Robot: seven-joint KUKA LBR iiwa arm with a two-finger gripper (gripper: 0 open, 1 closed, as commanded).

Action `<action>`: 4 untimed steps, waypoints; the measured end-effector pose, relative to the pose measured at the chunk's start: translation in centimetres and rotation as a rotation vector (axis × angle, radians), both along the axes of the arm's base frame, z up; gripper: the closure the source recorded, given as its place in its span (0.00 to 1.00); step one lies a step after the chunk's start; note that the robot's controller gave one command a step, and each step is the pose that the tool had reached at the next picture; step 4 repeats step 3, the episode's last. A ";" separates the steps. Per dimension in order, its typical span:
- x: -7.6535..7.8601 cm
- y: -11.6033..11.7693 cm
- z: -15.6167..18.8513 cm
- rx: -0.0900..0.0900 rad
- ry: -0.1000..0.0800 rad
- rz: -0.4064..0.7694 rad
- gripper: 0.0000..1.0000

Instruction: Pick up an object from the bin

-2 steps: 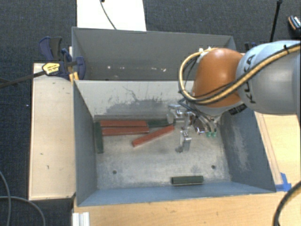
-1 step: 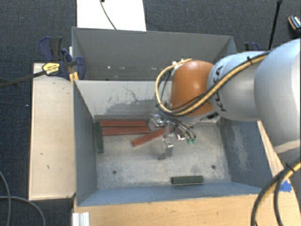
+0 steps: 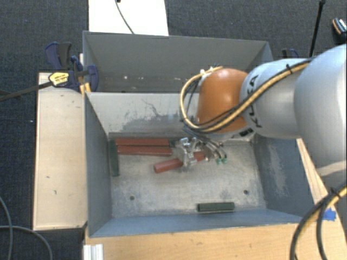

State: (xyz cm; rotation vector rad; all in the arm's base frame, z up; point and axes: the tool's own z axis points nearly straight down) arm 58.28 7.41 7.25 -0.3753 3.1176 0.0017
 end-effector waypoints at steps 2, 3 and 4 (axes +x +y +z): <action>-2.7 5.0 10.4 0.001 -0.010 0.252 1.00; -2.2 5.4 18.0 0.000 -0.011 0.266 1.00; -2.2 5.4 18.0 0.000 -0.011 0.266 1.00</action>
Offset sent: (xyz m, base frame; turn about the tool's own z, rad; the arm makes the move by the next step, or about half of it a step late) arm -0.0218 0.0282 -0.0025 -0.1955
